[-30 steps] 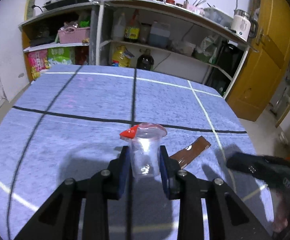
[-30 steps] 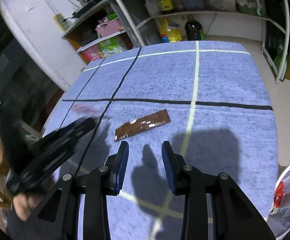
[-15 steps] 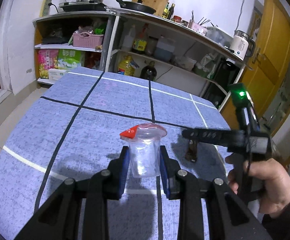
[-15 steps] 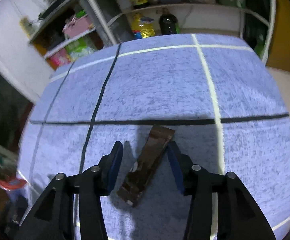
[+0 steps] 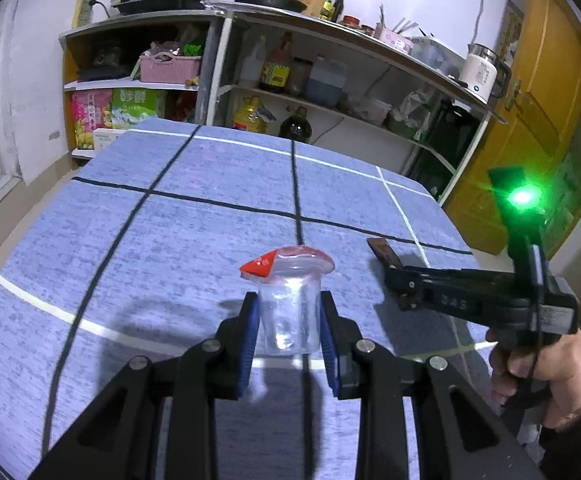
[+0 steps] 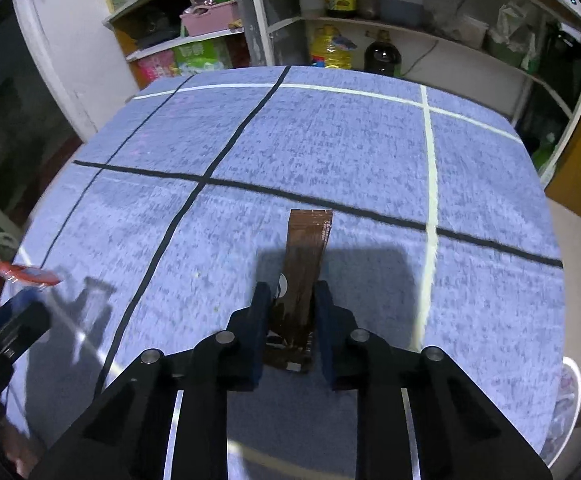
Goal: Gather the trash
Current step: 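Grasp the brown bar wrapper with the right tool and lift it, then carry cup and brown wrapper over the bin and open both tools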
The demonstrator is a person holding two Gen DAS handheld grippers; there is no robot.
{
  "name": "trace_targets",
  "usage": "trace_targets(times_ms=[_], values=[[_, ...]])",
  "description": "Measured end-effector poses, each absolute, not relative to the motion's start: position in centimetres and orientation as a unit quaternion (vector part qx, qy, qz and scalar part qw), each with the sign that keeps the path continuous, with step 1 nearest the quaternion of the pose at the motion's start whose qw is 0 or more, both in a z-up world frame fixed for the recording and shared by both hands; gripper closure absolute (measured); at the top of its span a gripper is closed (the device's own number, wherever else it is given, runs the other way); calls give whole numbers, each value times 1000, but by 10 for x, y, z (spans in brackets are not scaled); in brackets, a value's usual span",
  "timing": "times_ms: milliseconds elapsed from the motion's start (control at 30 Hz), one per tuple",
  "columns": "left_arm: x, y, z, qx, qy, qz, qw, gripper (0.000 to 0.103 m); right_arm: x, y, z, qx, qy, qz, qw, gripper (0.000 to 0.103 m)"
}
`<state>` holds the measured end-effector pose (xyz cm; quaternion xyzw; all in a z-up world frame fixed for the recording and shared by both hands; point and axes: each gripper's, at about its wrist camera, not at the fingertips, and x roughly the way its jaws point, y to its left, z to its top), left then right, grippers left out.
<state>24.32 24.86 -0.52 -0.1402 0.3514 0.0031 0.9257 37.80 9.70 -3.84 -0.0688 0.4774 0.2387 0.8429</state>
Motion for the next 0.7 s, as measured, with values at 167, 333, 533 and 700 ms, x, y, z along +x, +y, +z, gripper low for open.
trace_targets(times_ms=[167,333,533,700], values=[[243,216,3,-132,350,-19,927,73,361,56,-28,-47,464,258,846,81],[239,156,19,-124,342,-62,929,73,332,-11,-10,-12,443,263,857,81],[232,61,30,-103,337,-132,926,73,294,-111,0,30,427,243,870,81],[231,-17,25,-96,347,-191,913,73,270,-191,-3,56,422,206,881,81]])
